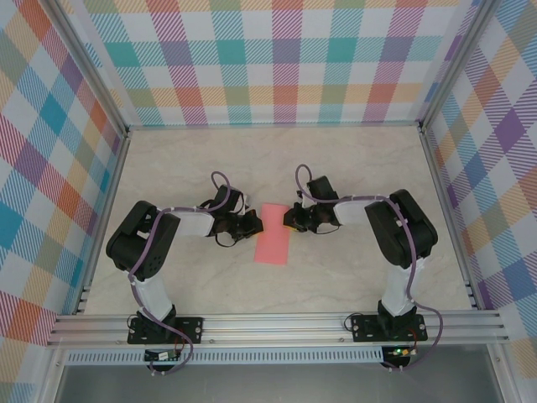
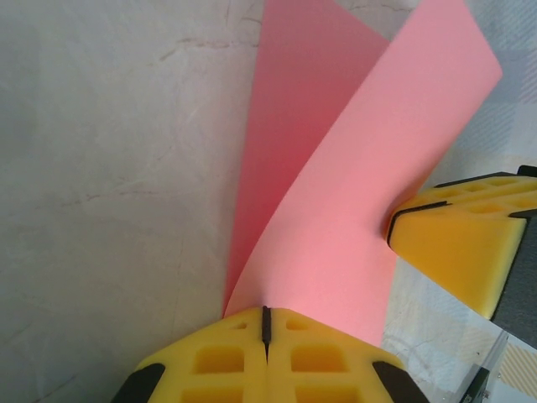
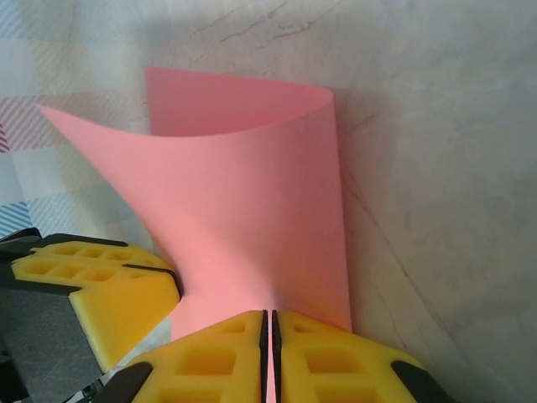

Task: Fold a paper plane with a square sheet of paper (pick it up from the middle)
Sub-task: First fold in half a square sheet of paper at the center of the table.

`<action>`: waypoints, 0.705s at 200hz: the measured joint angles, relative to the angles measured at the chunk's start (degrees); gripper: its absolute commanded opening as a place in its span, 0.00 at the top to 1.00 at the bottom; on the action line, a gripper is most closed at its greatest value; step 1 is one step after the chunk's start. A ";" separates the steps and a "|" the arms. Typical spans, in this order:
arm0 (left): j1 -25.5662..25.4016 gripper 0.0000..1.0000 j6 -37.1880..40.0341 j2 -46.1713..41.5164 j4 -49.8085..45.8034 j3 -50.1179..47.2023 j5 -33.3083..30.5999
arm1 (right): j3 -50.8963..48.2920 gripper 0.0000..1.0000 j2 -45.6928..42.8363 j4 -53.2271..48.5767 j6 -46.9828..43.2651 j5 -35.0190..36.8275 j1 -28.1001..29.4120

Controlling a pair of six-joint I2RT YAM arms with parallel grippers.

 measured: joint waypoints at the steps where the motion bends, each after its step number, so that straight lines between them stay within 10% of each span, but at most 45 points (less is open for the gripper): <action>1: 0.00 1.00 0.00 0.00 0.00 0.00 0.00 | 0.04 0.88 -0.02 -0.04 0.00 0.00 0.00; 141: 0.00 1.00 0.42 -0.02 -0.07 0.02 -0.07 | 5.11 0.88 3.74 -1.97 -1.49 1.03 -2.03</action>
